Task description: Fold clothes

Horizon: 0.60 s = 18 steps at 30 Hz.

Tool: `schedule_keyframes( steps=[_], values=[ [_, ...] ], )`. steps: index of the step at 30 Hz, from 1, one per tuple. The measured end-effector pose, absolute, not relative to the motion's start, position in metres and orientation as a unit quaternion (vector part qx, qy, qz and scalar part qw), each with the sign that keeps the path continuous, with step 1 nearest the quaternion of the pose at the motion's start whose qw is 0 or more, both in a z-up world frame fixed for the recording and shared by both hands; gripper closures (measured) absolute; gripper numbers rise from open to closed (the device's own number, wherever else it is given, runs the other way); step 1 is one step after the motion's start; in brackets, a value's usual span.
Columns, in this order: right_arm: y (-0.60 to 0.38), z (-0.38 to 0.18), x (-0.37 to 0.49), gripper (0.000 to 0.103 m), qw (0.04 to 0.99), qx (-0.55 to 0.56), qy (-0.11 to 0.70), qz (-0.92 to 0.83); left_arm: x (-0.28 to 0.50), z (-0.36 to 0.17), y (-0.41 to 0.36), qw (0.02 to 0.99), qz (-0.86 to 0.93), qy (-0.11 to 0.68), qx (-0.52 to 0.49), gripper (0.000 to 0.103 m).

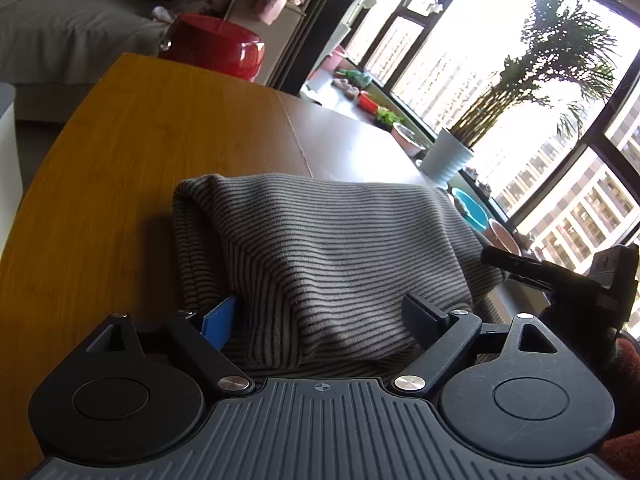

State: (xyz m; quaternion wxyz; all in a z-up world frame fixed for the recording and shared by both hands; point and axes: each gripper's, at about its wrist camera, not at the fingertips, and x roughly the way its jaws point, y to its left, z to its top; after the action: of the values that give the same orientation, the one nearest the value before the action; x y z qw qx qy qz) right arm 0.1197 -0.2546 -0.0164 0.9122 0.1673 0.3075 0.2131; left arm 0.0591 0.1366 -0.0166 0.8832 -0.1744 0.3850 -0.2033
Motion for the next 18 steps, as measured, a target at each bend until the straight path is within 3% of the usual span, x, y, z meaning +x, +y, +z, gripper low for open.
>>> schedule_keyframes(
  steps=[3, 4, 5, 6, 7, 8, 14, 18],
  values=[
    [-0.227, -0.027, 0.138, 0.039, 0.902, 0.151, 0.328, 0.235, 0.072, -0.025, 0.128, 0.885, -0.195, 0.387, -0.170, 0.013],
    [-0.218, -0.026, 0.141, 0.048, 0.906, 0.135, 0.328, 0.234, 0.075, -0.027, 0.125, 0.886, -0.192, 0.388, -0.168, 0.021],
    [-0.211, -0.022, 0.141, 0.058, 0.909, 0.120, 0.324, 0.233, 0.075, -0.023, 0.125, 0.889, -0.188, 0.385, -0.160, 0.040],
    [-0.205, -0.017, 0.141, 0.062, 0.913, 0.106, 0.319, 0.232, 0.076, -0.019, 0.126, 0.893, -0.184, 0.382, -0.153, 0.050],
    [-0.202, -0.010, 0.137, 0.068, 0.916, 0.099, 0.310, 0.234, 0.072, -0.012, 0.128, 0.896, -0.186, 0.374, -0.150, 0.067],
    [-0.202, -0.004, 0.133, 0.073, 0.917, 0.099, 0.303, 0.239, 0.069, -0.005, 0.131, 0.900, -0.187, 0.365, -0.147, 0.072],
    [-0.222, 0.019, 0.098, 0.078, 0.913, 0.124, 0.284, 0.264, 0.024, 0.022, 0.139, 0.912, -0.211, 0.326, -0.133, 0.073],
    [-0.238, 0.003, 0.091, 0.078, 0.904, 0.152, 0.309, 0.252, 0.011, 0.003, 0.137, 0.898, -0.216, 0.355, -0.143, 0.073]
  ],
)
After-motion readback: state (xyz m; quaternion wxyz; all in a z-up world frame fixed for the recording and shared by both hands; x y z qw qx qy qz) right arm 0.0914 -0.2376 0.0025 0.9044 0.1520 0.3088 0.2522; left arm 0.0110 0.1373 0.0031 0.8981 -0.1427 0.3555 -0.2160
